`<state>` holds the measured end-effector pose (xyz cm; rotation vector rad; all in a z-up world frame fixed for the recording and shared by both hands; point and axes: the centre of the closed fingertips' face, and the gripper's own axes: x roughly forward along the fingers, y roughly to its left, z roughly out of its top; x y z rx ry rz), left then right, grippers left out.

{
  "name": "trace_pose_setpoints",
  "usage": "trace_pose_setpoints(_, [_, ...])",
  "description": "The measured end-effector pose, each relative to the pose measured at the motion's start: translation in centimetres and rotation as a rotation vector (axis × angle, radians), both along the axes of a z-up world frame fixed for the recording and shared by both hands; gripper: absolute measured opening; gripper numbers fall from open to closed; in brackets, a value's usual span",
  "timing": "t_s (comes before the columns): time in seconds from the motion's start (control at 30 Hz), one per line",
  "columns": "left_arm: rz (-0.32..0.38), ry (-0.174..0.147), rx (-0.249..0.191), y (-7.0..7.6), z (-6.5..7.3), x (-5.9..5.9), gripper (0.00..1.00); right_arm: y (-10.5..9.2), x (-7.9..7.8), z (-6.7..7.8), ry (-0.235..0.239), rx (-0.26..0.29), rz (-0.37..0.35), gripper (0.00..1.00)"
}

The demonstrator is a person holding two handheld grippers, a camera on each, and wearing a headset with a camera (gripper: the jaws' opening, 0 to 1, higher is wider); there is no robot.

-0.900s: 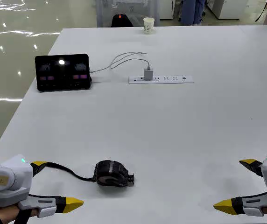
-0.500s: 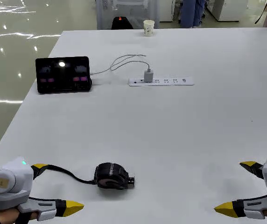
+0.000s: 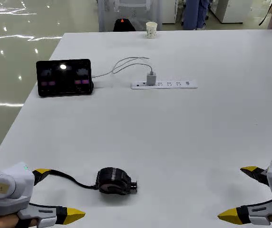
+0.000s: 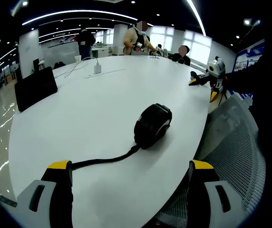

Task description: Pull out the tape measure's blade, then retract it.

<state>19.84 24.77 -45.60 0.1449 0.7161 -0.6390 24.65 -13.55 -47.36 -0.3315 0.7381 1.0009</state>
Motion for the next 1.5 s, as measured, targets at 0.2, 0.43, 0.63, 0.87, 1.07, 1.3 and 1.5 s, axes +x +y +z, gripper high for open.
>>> trace_pose_setpoints(0.2, [-0.020,-0.009,0.032,0.2,0.0,0.2,0.99,0.6,-0.4,-0.4,0.019,-0.014,0.025,0.99])
trace_pose_setpoints(0.43, [-0.023,-0.026,0.052,0.6,0.4,0.9,0.99,1.4,0.1,0.0,-0.017,-0.002,0.062,0.99])
trace_pose_setpoints(0.63, [-0.054,-0.025,0.068,0.7,0.3,1.2,0.99,2.3,0.5,0.4,-0.022,0.005,0.076,0.99])
trace_pose_setpoints(0.87, [-0.076,-0.029,0.077,0.4,0.5,1.6,0.99,3.1,1.2,1.1,-0.042,0.008,0.085,0.99])
trace_pose_setpoints(1.07, [-0.115,-0.020,0.085,-0.1,0.4,1.8,0.99,3.7,1.6,1.3,-0.046,0.015,0.096,0.99])
trace_pose_setpoints(1.3, [-0.155,-0.020,0.090,-1.2,0.6,1.9,0.99,4.4,1.6,1.3,-0.052,0.017,0.126,0.99])
trace_pose_setpoints(1.5, [-0.177,-0.018,0.107,-1.6,0.6,2.2,0.99,5.0,1.4,1.5,-0.055,0.011,0.150,0.99])
